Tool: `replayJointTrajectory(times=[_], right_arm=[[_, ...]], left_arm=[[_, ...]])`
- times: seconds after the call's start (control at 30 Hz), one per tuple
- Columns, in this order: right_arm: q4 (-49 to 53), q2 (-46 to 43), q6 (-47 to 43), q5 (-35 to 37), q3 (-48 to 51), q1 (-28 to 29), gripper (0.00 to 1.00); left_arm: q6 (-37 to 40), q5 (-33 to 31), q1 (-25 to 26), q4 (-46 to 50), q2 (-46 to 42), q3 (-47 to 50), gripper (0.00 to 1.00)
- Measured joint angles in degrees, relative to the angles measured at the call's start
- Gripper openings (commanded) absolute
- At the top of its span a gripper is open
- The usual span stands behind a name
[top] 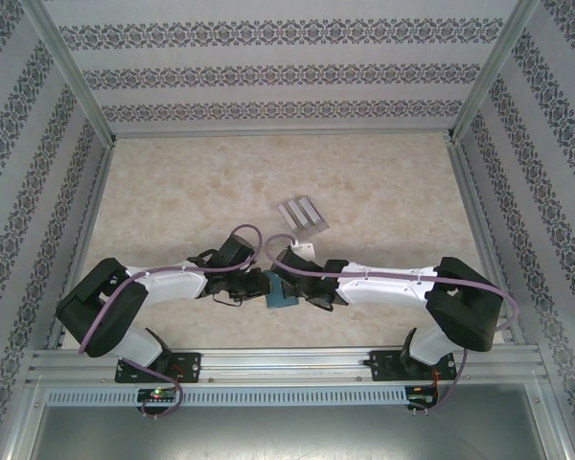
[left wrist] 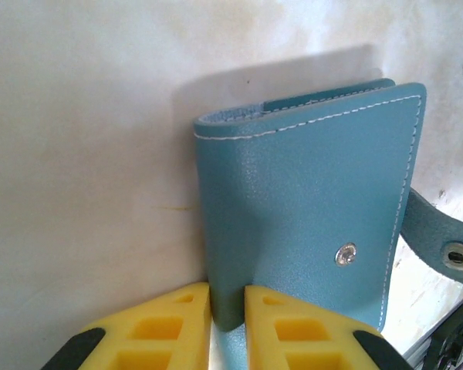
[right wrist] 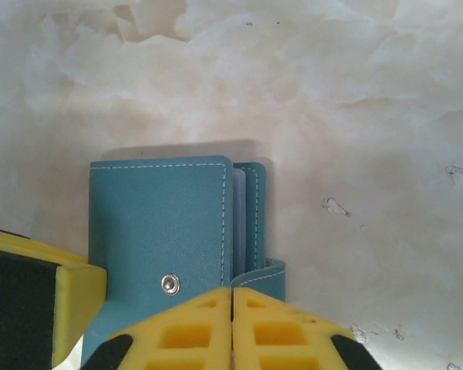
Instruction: Put the credit cards into the card holder
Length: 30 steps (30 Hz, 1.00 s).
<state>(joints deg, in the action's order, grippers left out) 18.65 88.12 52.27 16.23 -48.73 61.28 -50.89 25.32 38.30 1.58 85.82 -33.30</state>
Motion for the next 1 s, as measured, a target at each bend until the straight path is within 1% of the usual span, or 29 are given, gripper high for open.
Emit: replayJointTrajectory(times=[0.1, 0.33, 0.47, 0.57, 0.63, 0.7, 0.8, 0.83, 0.9, 0.93, 0.97, 1.0], right_arm=[[0.0, 0.0, -0.04, 0.0, 0.0, 0.0, 0.14], [-0.02, 0.0, -0.13, -0.04, 0.0, 0.0, 0.15], [-0.04, 0.0, -0.04, -0.2, 0.0, 0.0, 0.14], [-0.04, 0.0, 0.15, -0.2, 0.0, 0.0, 0.21], [-0.02, -0.02, 0.28, -0.2, 0.0, 0.0, 0.22], [-0.02, -0.02, 0.37, -0.22, 0.0, 0.0, 0.21], [-0.04, -0.02, 0.66, -0.22, 0.02, 0.0, 0.14], [-0.07, -0.02, 0.79, -0.22, 0.04, 0.0, 0.14], [-0.02, -0.13, 0.76, -0.22, 0.04, 0.0, 0.23], [0.0, -0.24, 0.7, -0.24, 0.04, 0.0, 0.25], [-0.02, -0.39, 0.79, -0.37, 0.04, 0.0, 0.25], [0.0, -0.55, 0.92, -0.5, 0.04, 0.0, 0.22]], left_arm=[[-0.02, 0.0, 0.0, 0.02, 0.02, -0.04, 0.19], [-0.02, 0.02, 0.0, 0.02, 0.02, -0.04, 0.19], [-0.02, 0.04, 0.0, 0.02, 0.02, -0.04, 0.19], [-0.02, 0.15, 0.0, 0.02, 0.02, -0.04, 0.19], [-0.02, 0.13, 0.0, 0.07, 0.0, -0.11, 0.19], [0.02, 0.09, 0.0, 0.74, 0.02, -0.55, 0.19], [0.02, 0.11, 0.0, 0.94, 0.2, -0.76, 0.19], [0.02, 0.13, 0.0, 0.92, 0.24, -0.76, 0.19], [0.02, 0.2, 0.0, 0.87, 0.48, -0.85, 0.19], [0.02, 0.31, 0.0, 0.76, 0.57, -0.9, 0.19], [0.0, 0.39, 0.0, 0.59, 0.63, -0.9, 0.19], [0.0, 0.46, 0.0, 0.46, 0.72, -0.9, 0.19]])
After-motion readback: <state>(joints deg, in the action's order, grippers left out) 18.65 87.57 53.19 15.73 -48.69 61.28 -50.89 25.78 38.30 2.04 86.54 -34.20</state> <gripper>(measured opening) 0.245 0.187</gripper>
